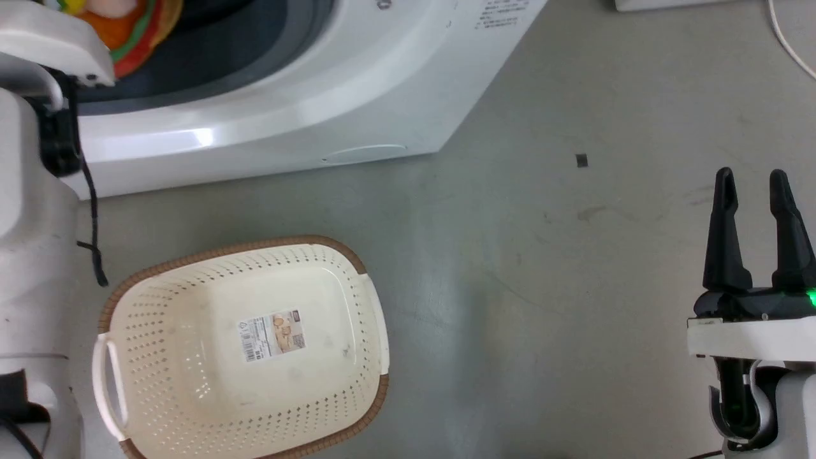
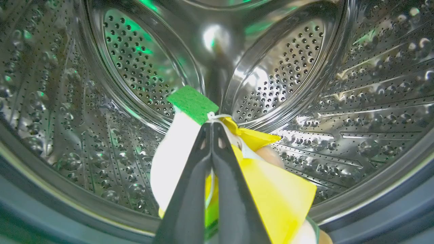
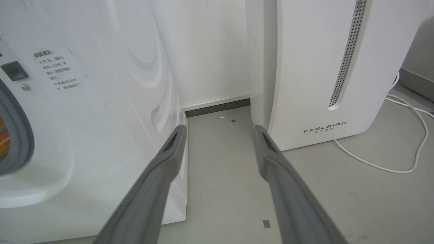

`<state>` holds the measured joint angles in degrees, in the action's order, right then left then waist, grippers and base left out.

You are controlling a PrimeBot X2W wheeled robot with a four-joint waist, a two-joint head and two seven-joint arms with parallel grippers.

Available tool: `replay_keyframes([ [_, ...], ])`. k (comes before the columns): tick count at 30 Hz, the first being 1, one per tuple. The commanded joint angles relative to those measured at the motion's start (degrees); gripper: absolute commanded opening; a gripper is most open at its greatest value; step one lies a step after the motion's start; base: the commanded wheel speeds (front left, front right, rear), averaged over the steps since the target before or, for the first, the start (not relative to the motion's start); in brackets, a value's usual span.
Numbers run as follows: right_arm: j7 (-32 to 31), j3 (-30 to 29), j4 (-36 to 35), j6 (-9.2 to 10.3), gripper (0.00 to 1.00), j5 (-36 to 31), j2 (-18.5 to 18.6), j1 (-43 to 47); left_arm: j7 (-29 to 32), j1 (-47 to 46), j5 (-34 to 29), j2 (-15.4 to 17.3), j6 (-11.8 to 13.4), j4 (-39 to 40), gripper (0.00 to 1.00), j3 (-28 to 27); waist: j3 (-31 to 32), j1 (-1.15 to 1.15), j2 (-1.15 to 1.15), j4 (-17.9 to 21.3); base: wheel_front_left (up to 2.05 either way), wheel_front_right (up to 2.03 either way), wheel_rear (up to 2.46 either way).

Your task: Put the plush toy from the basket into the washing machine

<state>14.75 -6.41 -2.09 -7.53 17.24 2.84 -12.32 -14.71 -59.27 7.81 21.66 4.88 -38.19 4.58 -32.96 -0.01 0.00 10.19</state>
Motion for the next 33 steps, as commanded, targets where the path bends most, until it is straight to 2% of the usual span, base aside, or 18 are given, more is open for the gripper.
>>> replay_keyframes([
  [1, 0.25, 0.18, -0.26, 0.04, 1.0, 0.58, 0.04, -1.25, -0.29, -1.31, 0.2, 0.62, 0.18, -0.26, 0.0, -0.58, -1.84, 0.01, 0.0, 1.39, 0.0, 0.0, 0.0],
  [8, 0.25, 0.74, -0.53, 0.04, 1.0, 0.96, 0.04, -2.24, -0.29, -4.54, 0.46, 2.07, 0.32, -0.9, 0.0, -2.25, -3.7, 0.01, 0.0, 2.36, 0.0, 0.0, 0.0],
  [18, 0.25, 3.03, -1.09, 0.04, 1.0, 1.66, 0.04, -3.37, -0.29, -14.92, -0.51, 4.86, 0.3, -4.61, 0.0, -2.9, -7.15, 0.01, 0.0, 4.75, 0.0, 0.0, 0.0],
  [25, 0.25, 3.55, -1.06, 0.04, 1.0, 1.84, 0.04, -3.65, -0.29, -17.47, -1.08, 5.31, 0.41, -5.22, 0.0, -3.11, -8.51, 0.01, 0.0, 5.37, 0.0, 0.0, 0.0],
  [26, 0.25, 3.56, -1.03, 0.04, 1.0, 1.85, 0.04, -3.71, -0.29, -17.53, -1.18, 5.29, 0.63, -5.26, 0.38, -3.19, -8.62, 0.01, 0.0, 5.38, 0.0, 0.0, 0.0],
  [27, 0.25, 3.58, -0.97, 0.04, 1.0, 1.86, 0.04, -3.76, -0.29, -17.44, -1.1, 5.19, 0.71, -5.78, 1.0, -3.32, -8.65, 0.01, 0.0, 5.36, 0.0, 0.0, 0.0],
  [33, 0.25, 3.64, -0.65, 0.04, 1.0, 1.66, 0.04, -3.88, -0.29, -16.72, -1.55, 5.25, 0.19, -7.21, 1.0, -2.94, -8.23, 0.01, 0.0, 5.06, 0.0, 0.0, 0.0],
])
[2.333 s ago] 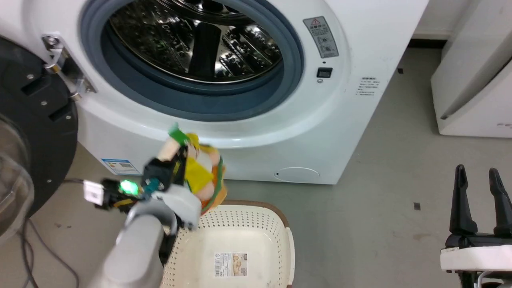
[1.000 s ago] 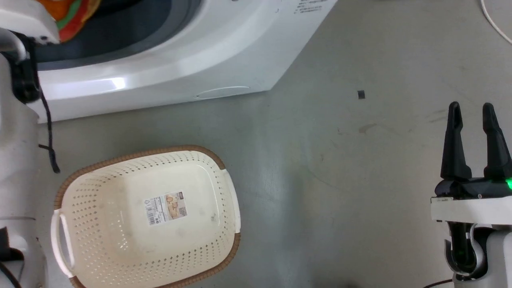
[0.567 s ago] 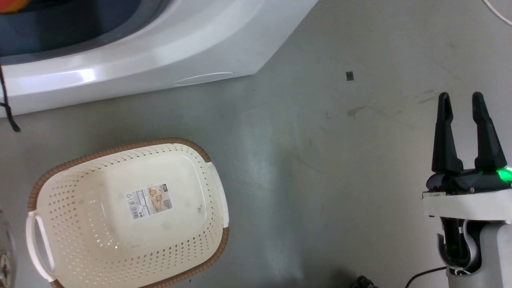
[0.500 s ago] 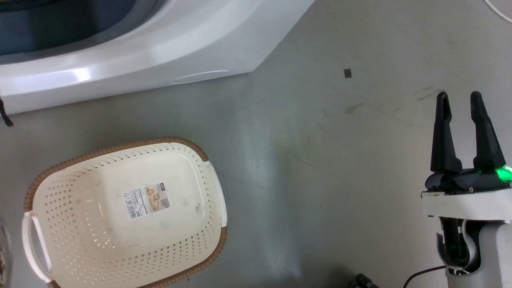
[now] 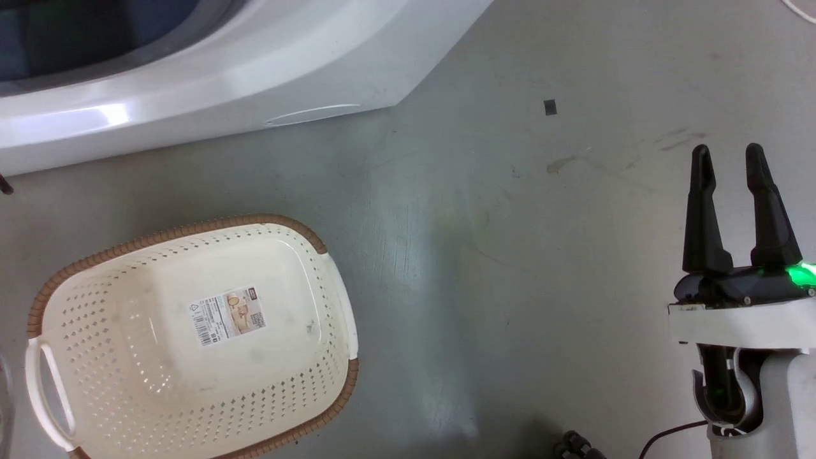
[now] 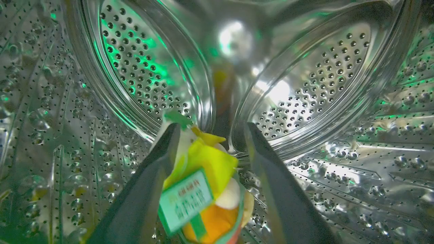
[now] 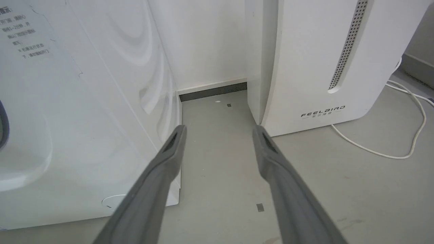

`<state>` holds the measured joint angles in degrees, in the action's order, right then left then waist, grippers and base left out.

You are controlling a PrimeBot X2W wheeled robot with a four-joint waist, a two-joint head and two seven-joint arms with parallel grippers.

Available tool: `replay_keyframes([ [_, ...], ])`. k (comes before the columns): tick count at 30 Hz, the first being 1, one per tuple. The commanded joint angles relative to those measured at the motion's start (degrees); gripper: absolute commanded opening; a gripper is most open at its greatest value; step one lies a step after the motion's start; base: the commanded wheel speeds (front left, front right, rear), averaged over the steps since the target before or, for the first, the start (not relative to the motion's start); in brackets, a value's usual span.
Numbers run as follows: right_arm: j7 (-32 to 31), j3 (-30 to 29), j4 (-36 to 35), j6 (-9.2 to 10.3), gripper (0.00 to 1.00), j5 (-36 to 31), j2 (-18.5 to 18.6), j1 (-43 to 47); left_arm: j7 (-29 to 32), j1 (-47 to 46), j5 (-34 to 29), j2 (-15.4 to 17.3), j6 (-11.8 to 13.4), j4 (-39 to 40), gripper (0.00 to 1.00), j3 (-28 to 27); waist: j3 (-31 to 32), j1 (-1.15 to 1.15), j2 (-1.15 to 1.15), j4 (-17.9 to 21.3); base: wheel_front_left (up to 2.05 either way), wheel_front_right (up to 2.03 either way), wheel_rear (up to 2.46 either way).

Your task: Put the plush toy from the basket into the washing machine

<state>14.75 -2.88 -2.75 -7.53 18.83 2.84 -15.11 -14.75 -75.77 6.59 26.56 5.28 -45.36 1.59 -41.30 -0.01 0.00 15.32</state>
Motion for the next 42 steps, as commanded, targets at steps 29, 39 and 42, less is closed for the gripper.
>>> replay_keyframes([
  [29, 0.25, 0.7, -1.76, 0.04, 1.0, -11.96, 0.04, 7.02, -0.25, 38.01, -0.6, -13.34, -0.83, 19.02, 1.0, -4.77, 21.95, 0.01, 0.0, -9.87, 0.0, 0.0, 0.0],
  [39, 0.25, 1.08, -2.99, 0.04, 1.0, -17.66, 0.04, 10.89, -0.25, 51.13, -3.83, -18.16, -1.48, 28.28, 1.0, -3.06, 28.69, 0.01, 0.0, -13.22, 0.0, 0.0, 0.0],
  [42, 0.25, 0.81, -2.98, 0.04, 1.0, -17.84, 0.04, 12.02, -0.25, 54.45, -3.24, -19.13, -2.74, 29.63, 1.0, -2.94, 30.61, 0.01, 0.0, -13.64, 0.0, 0.0, 0.0],
])
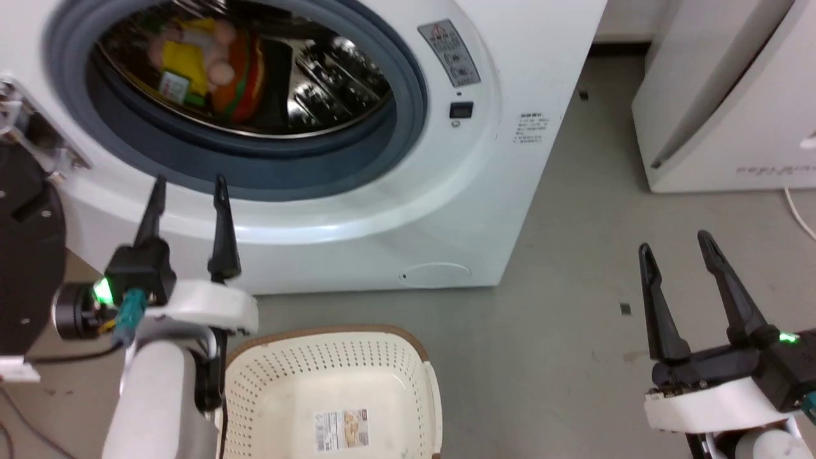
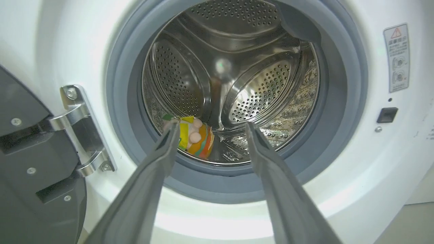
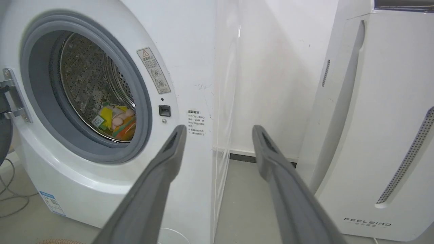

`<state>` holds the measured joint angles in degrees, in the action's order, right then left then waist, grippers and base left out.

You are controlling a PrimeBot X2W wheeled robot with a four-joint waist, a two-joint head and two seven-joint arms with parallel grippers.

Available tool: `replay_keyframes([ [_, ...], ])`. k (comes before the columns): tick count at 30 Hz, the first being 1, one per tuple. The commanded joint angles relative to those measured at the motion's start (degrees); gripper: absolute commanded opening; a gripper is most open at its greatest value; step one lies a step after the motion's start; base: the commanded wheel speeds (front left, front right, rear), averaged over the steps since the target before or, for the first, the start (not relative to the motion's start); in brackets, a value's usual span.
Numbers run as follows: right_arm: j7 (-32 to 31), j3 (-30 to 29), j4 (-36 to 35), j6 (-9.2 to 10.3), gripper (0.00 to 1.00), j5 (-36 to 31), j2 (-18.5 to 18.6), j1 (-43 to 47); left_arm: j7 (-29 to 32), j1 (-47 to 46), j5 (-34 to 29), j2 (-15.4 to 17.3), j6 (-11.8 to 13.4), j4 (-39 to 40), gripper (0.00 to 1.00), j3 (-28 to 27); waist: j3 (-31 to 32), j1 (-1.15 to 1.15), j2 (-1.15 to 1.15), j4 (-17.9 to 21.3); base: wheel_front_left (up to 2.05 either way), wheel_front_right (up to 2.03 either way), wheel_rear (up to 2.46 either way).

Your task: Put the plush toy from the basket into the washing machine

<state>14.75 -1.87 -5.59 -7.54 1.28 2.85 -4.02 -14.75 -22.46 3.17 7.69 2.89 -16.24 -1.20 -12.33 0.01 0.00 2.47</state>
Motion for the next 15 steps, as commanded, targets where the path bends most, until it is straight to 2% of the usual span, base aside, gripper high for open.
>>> replay_keyframes([
  [1, 0.25, -0.31, -0.15, 0.05, 1.0, -0.2, 0.03, 1.36, -0.25, 2.2, 0.75, -0.66, -0.96, 1.14, 1.0, -0.38, 2.17, -0.01, 0.0, -0.9, 0.0, 0.0, 0.0],
  [6, 0.25, -0.78, -0.03, 0.05, 1.0, 0.13, 0.03, 3.62, -0.25, 8.37, 2.76, -2.69, -3.2, 3.13, 1.0, -1.6, 5.15, -0.01, 0.0, -1.36, 0.0, 0.0, 0.0],
  [15, 0.25, -2.28, -0.01, 0.05, 1.0, 2.12, 0.03, 8.18, -0.25, 17.24, 3.18, -4.41, -5.7, 3.94, 1.0, -2.1, 9.52, -0.01, 0.0, -2.78, 0.0, 0.0, 0.0],
])
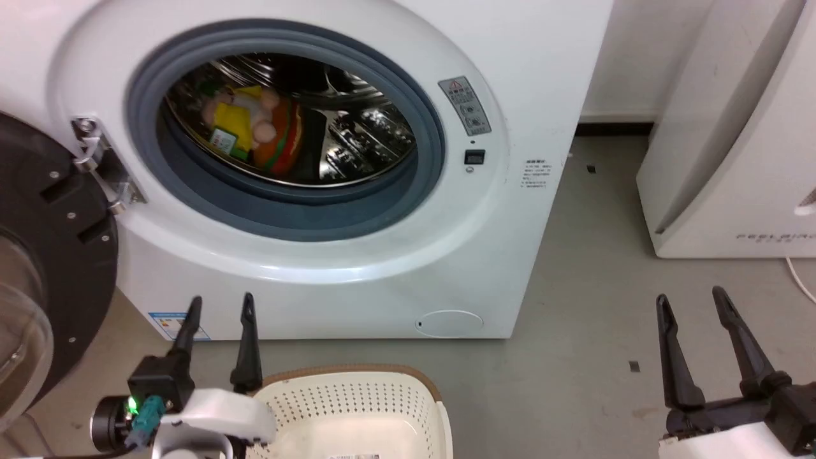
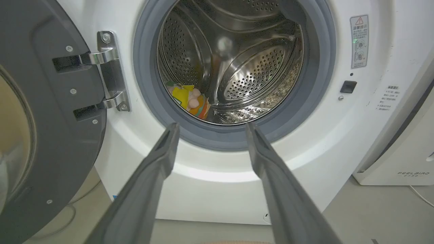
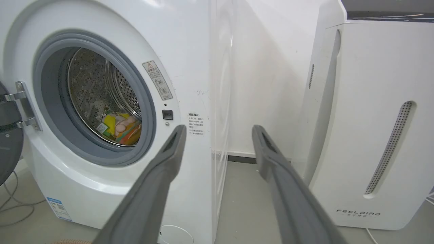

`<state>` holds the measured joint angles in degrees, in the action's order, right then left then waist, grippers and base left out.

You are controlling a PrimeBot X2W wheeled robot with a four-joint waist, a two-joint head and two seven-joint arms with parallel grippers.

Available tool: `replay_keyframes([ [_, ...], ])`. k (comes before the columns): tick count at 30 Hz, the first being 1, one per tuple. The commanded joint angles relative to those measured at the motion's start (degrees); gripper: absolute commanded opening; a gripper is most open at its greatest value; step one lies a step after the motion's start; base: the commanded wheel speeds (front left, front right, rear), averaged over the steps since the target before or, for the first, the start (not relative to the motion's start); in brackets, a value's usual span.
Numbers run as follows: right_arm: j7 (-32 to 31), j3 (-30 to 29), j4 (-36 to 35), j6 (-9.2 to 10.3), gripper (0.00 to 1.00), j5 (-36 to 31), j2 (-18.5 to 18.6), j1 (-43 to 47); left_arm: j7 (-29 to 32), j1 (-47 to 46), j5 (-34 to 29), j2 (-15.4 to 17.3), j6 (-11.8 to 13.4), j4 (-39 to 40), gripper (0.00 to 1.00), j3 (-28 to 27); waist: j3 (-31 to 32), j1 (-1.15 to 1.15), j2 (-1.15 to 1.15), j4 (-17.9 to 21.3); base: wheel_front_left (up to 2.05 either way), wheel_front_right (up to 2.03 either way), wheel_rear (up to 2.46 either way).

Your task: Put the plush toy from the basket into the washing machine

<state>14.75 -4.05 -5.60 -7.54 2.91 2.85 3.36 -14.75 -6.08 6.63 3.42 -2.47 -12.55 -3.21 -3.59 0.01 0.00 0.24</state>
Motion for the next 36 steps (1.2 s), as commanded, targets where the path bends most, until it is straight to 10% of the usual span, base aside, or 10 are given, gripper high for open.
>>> replay_keyframes([
  [1, 0.25, -0.24, 0.15, 0.05, 1.0, 0.63, 0.03, 1.26, -0.25, 1.47, -0.36, -0.22, -0.45, 0.38, 1.0, -0.06, 1.19, -0.01, 0.0, -0.78, 0.0, 0.0, 0.0],
  [13, 0.25, -0.65, 1.07, 0.05, 1.0, 1.81, 0.03, 3.64, -0.25, 4.75, -3.17, -0.51, -0.34, 2.07, 1.0, 2.22, 2.88, -0.01, 0.0, -2.27, 0.0, 0.0, 0.0],
  [14, -0.01, -0.69, 1.06, 0.0, 0.0, 1.71, 0.01, 3.03, 0.01, 4.05, -3.08, -0.49, -0.4, 1.85, 0.0, 2.24, 2.89, -0.01, 0.0, -2.27, 0.0, 0.0, 0.0],
  [36, -2.31, 0.0, 1.79, 0.01, 0.0, 0.99, 0.01, 2.03, 2.39, 4.35, -3.63, -0.58, 0.02, 3.47, 0.0, 2.45, 3.01, -0.01, 0.0, -1.96, 0.0, 0.0, 0.0],
])
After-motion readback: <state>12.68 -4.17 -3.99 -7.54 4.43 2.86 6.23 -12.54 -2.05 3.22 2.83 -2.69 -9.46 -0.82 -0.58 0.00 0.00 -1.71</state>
